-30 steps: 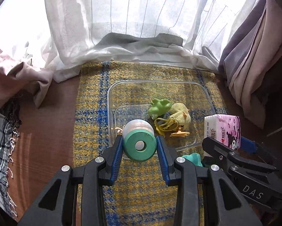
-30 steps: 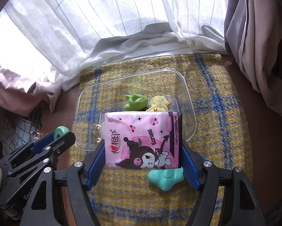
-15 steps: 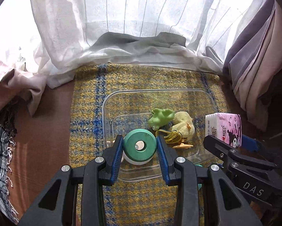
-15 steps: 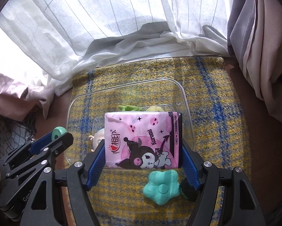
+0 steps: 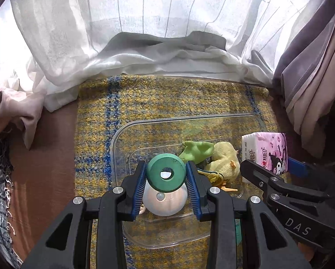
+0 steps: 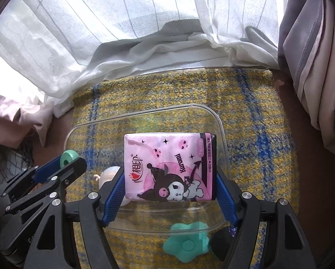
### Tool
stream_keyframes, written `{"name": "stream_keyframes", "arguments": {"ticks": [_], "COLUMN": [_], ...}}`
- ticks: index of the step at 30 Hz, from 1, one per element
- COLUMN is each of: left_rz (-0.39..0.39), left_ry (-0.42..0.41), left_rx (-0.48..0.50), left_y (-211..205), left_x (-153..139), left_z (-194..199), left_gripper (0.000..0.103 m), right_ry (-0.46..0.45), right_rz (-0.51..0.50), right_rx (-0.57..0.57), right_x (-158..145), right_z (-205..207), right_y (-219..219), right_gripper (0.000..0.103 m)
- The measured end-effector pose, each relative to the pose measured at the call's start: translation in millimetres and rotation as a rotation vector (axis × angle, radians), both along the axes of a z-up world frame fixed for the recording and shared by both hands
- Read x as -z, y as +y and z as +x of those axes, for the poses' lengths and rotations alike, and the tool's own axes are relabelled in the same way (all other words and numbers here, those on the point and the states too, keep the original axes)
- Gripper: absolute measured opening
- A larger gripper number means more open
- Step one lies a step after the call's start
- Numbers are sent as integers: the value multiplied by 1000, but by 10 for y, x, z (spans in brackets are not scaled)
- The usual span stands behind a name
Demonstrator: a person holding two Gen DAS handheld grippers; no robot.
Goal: Organize objects
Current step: 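Open the left tool to drop the ring while the right tool drops the tissue pack into the box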
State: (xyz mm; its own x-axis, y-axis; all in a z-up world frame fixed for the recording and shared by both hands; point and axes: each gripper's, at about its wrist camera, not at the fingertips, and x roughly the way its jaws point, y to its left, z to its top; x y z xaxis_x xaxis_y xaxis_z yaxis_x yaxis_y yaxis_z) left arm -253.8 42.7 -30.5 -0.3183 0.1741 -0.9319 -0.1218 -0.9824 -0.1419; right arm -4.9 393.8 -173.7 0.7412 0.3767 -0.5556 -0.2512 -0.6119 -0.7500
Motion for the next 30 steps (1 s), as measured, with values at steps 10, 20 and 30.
{"name": "stream_keyframes", "arguments": {"ticks": [10,20,30], "left_rz": [-26,-41,-68], "left_ry": [-15,-1,26], "left_rx": [1,-20,-58], "left_y": [50,-18,-208], "left_x": [109,64,-47], "left_z": [-138,-112,23], "left_gripper": [39,48,52], "right_ry": [-14,-16,-26], "right_rz": [7,8,-27], "right_rx": [14,27,29], "right_x": [95,103,189], "right_z": [49,65,33], "right_y": [136,144,-21], "right_gripper": [73,73,73]}}
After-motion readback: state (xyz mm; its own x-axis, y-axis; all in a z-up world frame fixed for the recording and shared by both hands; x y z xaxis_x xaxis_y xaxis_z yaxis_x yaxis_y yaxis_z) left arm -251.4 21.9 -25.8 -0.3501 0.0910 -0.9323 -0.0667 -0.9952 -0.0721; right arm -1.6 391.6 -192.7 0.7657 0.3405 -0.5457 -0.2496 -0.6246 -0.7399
